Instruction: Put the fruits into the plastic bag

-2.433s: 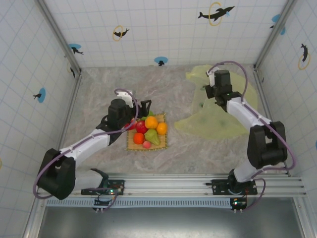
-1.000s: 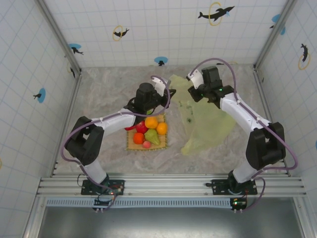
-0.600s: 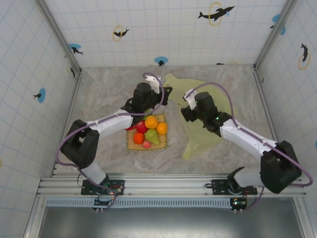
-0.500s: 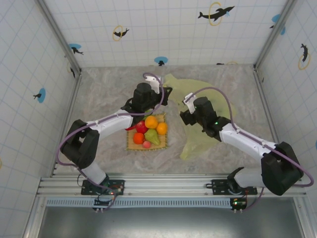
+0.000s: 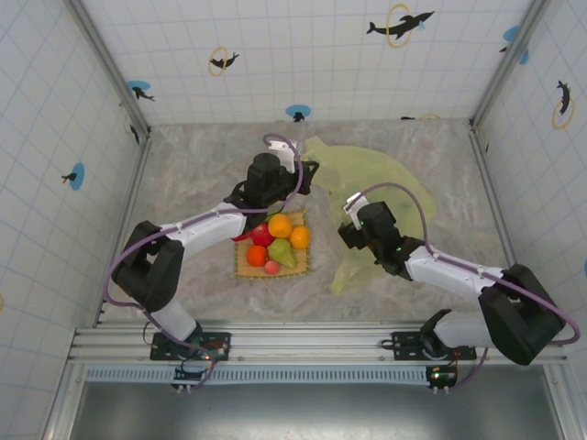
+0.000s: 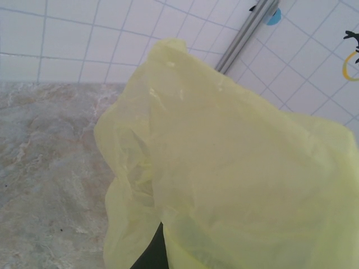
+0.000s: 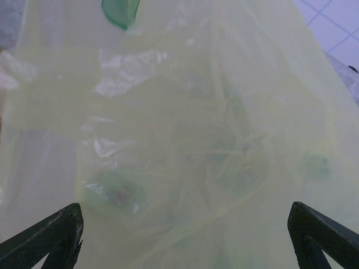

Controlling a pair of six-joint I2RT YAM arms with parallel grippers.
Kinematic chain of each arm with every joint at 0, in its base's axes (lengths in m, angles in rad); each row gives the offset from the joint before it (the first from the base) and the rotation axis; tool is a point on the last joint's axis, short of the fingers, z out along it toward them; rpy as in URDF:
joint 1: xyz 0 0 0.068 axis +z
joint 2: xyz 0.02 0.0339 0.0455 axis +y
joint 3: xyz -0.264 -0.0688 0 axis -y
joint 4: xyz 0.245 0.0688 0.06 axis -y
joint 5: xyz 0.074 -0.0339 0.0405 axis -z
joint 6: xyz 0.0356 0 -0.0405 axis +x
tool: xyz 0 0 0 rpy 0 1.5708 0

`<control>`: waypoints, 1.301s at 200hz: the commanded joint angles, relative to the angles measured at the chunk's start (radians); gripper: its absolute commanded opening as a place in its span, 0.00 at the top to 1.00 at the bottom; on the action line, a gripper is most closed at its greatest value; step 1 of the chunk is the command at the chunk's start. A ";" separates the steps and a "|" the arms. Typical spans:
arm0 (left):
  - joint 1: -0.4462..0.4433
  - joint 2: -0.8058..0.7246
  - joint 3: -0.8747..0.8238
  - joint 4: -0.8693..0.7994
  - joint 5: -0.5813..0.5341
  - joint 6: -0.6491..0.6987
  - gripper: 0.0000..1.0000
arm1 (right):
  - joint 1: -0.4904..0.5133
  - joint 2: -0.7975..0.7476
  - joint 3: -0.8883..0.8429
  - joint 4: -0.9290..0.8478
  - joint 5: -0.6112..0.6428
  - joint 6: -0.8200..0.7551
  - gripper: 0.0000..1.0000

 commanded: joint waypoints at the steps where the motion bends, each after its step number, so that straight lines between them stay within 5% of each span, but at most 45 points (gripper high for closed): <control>1: -0.006 -0.036 -0.010 -0.009 0.013 -0.021 1.00 | 0.016 -0.013 -0.020 0.073 -0.014 0.024 0.02; 55: -0.006 -0.037 -0.011 -0.007 0.016 -0.027 1.00 | 0.028 0.032 -0.015 0.086 -0.042 0.032 0.00; 91: -0.006 -0.042 -0.019 0.000 0.025 -0.036 1.00 | 0.037 0.092 0.007 0.104 0.133 0.039 0.00; 148: -0.006 -0.035 -0.027 -0.003 0.038 -0.049 1.00 | 0.044 0.150 0.057 0.212 0.397 -0.015 0.17; 194: -0.006 -0.021 -0.021 -0.005 0.063 -0.052 1.00 | 0.026 0.216 0.099 0.310 0.422 -0.070 0.26; 223: -0.006 -0.016 -0.022 -0.012 0.074 -0.052 1.00 | -0.027 0.274 0.156 0.347 0.344 -0.076 0.44; 260: -0.003 -0.006 -0.025 -0.035 0.052 -0.018 1.00 | -0.072 0.245 0.215 0.283 0.284 -0.074 0.90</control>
